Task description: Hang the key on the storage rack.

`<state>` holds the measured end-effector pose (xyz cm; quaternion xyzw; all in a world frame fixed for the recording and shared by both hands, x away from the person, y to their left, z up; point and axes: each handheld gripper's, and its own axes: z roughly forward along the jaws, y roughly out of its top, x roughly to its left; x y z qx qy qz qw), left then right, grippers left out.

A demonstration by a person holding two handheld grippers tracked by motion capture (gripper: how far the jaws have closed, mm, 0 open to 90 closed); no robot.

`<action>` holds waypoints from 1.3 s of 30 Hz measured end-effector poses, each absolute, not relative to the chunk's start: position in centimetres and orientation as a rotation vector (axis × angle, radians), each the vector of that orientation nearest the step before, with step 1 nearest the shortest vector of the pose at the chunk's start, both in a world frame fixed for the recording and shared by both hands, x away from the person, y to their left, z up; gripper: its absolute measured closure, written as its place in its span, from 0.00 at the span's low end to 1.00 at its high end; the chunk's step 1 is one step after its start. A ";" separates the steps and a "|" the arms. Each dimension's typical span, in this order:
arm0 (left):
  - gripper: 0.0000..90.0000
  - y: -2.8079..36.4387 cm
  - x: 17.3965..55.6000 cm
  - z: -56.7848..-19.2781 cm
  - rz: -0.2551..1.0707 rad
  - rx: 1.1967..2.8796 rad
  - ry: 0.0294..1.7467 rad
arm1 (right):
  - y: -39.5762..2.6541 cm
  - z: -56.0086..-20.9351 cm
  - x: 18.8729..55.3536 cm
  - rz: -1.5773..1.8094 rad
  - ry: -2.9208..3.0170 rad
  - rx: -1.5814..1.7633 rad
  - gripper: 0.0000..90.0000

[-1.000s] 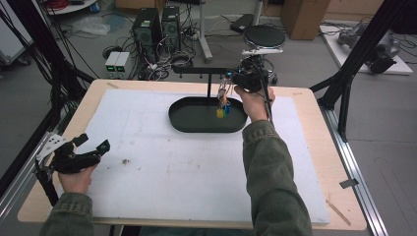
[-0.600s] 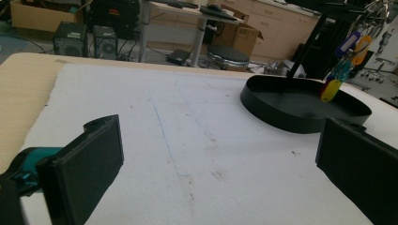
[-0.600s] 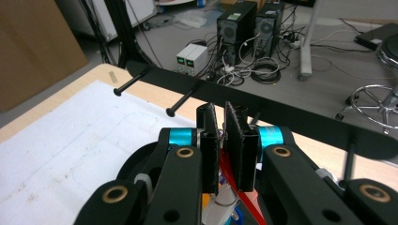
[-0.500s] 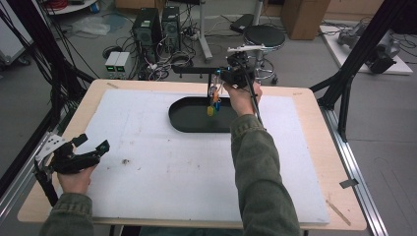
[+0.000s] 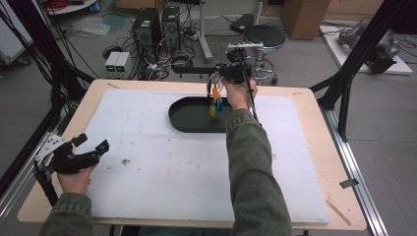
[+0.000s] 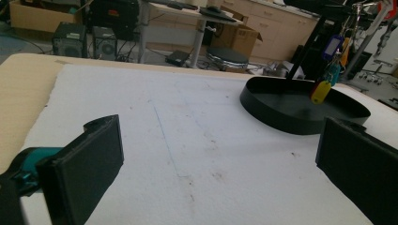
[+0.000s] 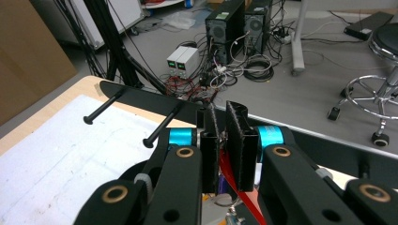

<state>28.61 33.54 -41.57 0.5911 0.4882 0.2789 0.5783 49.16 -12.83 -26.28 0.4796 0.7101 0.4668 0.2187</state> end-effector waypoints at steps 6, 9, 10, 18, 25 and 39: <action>0.02 33.6 28.6 -41.6 0.651 1.383 1.140 | -13.1 -26.4 49.3 1.317 1.969 1.343 0.93; 0.02 33.6 28.6 -41.6 0.651 1.384 1.140 | -13.2 -26.4 49.3 1.311 1.993 1.334 0.93; 0.02 33.5 28.6 -41.6 0.653 1.384 1.140 | -13.3 -26.5 49.4 1.310 2.005 1.330 0.92; 0.02 33.5 28.7 -41.6 0.654 1.385 1.140 | -13.9 -26.8 49.7 1.345 2.065 1.334 0.86; 0.02 33.5 28.6 -41.6 0.654 1.387 1.138 | -14.2 -26.4 49.5 1.385 2.079 1.304 0.76; 0.02 33.4 28.7 -41.6 0.655 1.390 1.141 | -15.2 -26.2 49.1 1.316 2.045 1.338 0.11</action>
